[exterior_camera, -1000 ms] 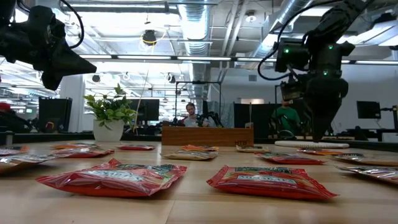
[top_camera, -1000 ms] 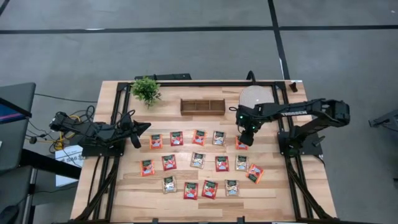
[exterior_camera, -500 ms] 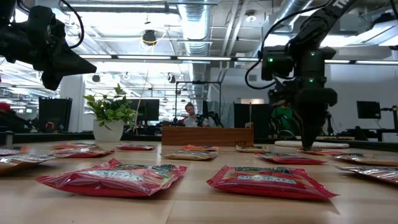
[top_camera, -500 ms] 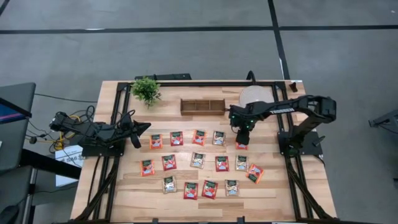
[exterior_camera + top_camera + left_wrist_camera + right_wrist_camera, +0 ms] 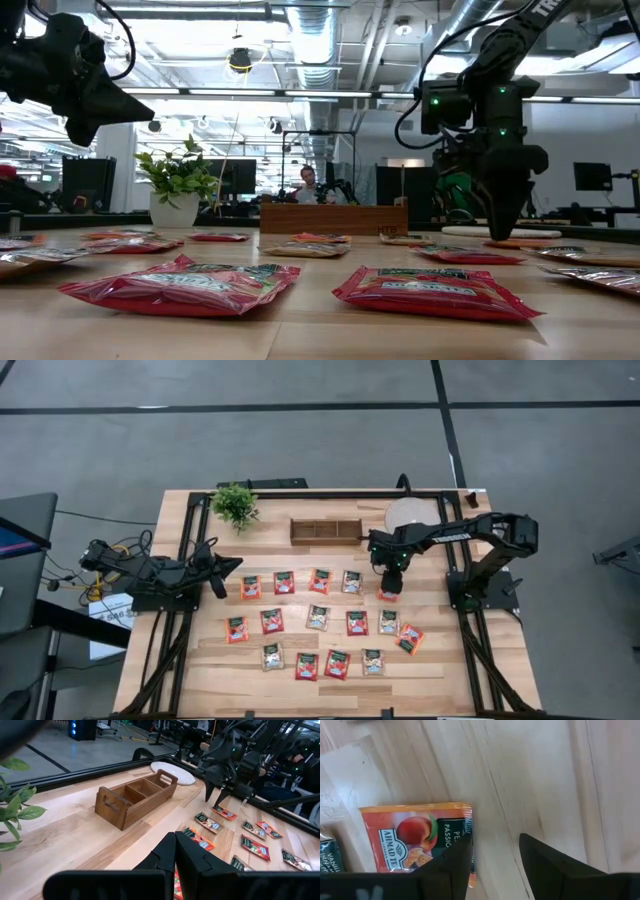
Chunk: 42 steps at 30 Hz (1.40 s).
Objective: Pick & Place Tea
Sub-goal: Put the orange tea bag into the right section of the wooden organizer
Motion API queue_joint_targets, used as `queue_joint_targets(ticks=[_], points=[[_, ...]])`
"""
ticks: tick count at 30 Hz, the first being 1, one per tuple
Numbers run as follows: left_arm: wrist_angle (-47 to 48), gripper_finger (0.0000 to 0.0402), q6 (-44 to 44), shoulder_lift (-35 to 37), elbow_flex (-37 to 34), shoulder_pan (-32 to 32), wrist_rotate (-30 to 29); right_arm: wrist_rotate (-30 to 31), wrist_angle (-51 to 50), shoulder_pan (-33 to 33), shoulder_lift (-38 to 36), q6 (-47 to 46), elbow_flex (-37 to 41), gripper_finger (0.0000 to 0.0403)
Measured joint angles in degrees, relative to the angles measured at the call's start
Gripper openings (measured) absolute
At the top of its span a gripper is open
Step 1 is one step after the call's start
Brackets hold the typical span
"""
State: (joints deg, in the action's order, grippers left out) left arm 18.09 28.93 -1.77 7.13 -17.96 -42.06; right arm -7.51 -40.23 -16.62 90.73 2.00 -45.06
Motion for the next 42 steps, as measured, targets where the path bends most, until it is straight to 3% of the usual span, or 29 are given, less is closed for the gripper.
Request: queue_joint_targets(ticks=[14,22,31,37,42], points=[[0.00,0.0000,0.00,-0.01,0.01,0.00,0.00,-2.82,-2.55,1.30,-6.09,-0.49,0.00,0.0151],[0.03,0.0000,0.00,0.00,0.00,0.00,0.00,-0.08,-2.57,4.50,-2.50,-1.38,0.11,0.0162],[0.24,0.0000,-0.03,0.01,0.01,0.00,0.00,1.49,-0.91,3.70,1.09,-2.02,-0.11,0.0167],[0.24,0.0000,-0.04,0.01,0.01,0.00,0.00,1.55,-1.01,3.66,1.29,-1.87,-0.09,0.0156],[0.24,0.0000,-0.04,-0.01,-0.01,0.00,0.00,1.27,-1.15,3.23,1.36,-1.99,-0.04,0.0122]])
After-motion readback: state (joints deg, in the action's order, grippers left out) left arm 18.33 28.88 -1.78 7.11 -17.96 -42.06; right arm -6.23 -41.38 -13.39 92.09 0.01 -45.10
